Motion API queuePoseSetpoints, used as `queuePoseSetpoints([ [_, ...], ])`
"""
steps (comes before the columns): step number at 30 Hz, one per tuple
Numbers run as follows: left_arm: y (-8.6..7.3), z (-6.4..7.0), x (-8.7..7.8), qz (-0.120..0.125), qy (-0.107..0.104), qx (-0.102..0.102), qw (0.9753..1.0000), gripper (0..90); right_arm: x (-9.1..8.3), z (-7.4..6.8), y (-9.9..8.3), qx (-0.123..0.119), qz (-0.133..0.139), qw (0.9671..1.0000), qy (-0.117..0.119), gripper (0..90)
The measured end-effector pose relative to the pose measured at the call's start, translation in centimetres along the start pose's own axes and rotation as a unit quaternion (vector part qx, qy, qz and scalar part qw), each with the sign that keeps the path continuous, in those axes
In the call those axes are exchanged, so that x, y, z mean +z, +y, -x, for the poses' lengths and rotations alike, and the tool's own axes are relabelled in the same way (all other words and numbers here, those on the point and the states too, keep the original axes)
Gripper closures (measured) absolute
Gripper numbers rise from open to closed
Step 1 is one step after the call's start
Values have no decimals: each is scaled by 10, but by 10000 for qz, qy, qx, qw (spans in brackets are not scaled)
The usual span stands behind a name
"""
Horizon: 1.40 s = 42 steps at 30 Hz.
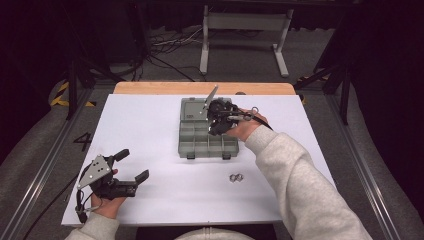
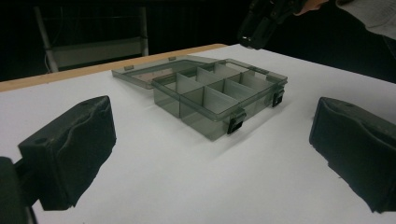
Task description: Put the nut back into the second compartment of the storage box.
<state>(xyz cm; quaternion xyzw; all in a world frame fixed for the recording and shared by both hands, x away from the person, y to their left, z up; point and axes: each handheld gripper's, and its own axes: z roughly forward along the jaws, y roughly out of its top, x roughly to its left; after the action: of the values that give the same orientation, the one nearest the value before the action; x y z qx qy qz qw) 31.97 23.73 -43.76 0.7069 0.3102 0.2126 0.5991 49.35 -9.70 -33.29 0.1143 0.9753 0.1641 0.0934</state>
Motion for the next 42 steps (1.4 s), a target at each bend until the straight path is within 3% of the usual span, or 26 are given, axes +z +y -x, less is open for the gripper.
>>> queuePoseSetpoints([
  [7, 0, 0, 0, 12, 21, -23, 10000, 13, 14, 14, 12, 40, -11, 10000, 12, 699],
  [12, -1, -2, 0, 26, 25, -28, 10000, 13, 33, 23, 19, 85, -47, 9999, 60, 698],
  [21, 0, -2, -1, 30, 6, -29, 10000, 12, 59, 33, 22, 167, -139, 9997, 100, 698],
  [32, 0, -1, 1, 10, -21, 22, 10000, 8, 72, 33, 21, 221, -290, 9992, 152, 690],
  [35, 0, -1, 0, 26, -11, 11, 10000, 8, 67, 33, 21, 262, -197, 9995, 28, 599],
  [37, 0, -1, 0, 23, -12, 17, 10000, 8, 63, 33, 21, 273, -130, 9995, 14, 585],
  [42, 0, -1, 0, 33, -16, 11, 10000, 6, 35, 29, 15, 422, 196, 9989, -103, 316],
])
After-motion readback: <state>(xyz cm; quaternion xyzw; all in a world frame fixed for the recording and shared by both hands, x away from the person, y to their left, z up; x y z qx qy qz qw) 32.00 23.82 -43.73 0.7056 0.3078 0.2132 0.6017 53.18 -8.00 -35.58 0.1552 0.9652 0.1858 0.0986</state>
